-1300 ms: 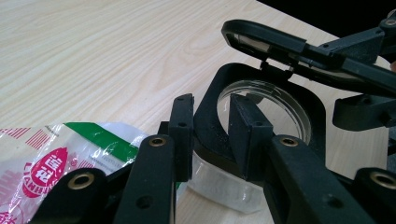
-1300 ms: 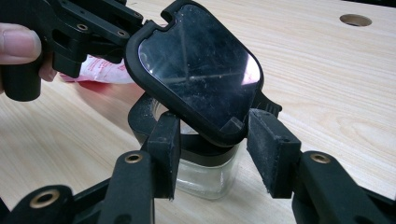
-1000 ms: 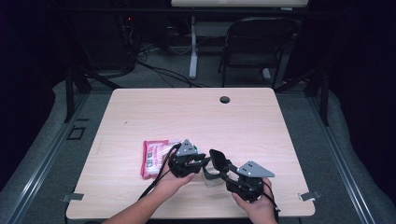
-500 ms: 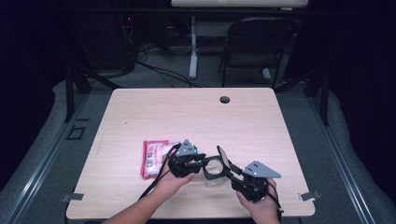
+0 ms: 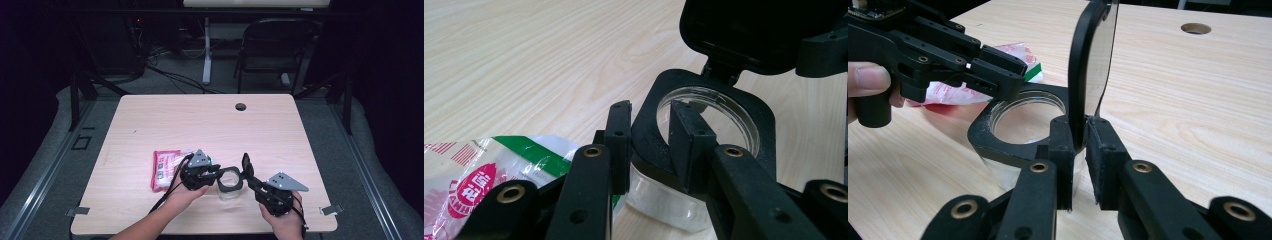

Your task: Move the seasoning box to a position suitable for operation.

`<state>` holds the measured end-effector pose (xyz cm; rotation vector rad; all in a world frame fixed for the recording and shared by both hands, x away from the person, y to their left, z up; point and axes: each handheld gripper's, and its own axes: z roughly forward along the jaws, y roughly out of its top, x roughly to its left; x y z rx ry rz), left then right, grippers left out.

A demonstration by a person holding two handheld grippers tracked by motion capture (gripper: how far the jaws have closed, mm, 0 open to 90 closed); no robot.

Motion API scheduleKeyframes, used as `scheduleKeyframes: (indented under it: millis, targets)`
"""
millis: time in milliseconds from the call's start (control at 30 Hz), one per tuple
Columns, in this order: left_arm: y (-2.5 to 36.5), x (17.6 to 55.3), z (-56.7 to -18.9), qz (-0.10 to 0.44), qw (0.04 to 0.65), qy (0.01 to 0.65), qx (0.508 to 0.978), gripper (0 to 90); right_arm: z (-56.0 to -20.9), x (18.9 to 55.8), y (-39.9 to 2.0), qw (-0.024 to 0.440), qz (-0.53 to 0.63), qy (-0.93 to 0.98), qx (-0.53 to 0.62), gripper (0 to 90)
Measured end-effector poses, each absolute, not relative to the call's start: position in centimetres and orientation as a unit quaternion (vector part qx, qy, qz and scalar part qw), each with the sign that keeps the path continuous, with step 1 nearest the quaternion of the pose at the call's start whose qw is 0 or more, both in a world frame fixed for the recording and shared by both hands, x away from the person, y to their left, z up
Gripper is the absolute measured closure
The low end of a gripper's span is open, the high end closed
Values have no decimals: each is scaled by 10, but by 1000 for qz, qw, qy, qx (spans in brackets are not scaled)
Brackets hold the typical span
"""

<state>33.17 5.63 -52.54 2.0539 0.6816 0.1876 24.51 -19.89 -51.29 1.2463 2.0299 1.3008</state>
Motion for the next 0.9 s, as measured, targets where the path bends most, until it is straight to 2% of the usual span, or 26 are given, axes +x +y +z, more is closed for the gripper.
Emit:
scheduleKeyframes:
  millis: [900]
  targets:
    - [61,325,-526,71,469,285,833,691,-513,262,-204,182,485,711,476,845]
